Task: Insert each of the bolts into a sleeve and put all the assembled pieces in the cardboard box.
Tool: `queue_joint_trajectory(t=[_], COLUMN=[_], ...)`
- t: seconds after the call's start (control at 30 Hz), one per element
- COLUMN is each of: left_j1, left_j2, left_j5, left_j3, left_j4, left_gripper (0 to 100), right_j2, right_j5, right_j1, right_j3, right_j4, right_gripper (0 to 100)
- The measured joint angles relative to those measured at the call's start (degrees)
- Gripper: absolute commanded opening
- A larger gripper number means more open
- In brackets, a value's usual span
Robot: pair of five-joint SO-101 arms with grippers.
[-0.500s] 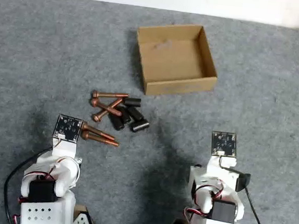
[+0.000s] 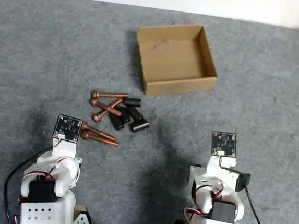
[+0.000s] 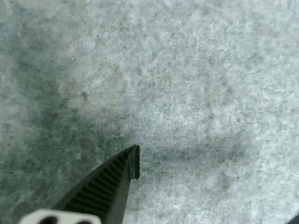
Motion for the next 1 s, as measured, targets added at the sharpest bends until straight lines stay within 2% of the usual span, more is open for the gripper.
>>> queue_joint_trajectory(t=[0.27,0.43,0.57,0.73,0.9,1.0], left_j1=[-1.05,-3.25,-4.4,-5.36,-0.62,5.36], left_j2=[0.0,0.0,0.0,-0.09,-0.09,0.62], left_j5=[0.0,0.09,0.0,0.0,-0.97,-7.47], left_j3=[-0.26,-8.18,-17.93,-25.67,-23.74,-21.71], left_j4=[-0.09,-3.69,-9.05,-20.31,-28.31,-30.77], left_gripper=[1,1,1,1,1,1], right_j2=[0.0,0.0,0.0,0.0,0.0,0.0], right_j5=[0.0,0.0,0.0,0.0,0.0,0.0], right_j1=[0.0,0.0,0.0,0.0,-0.09,-0.09], right_j3=[0.0,0.0,0.0,0.0,0.0,0.0], right_j4=[0.0,0.0,0.0,0.0,0.0,0.0], right_gripper=[49.9,49.9,49.9,49.9,49.9,49.9])
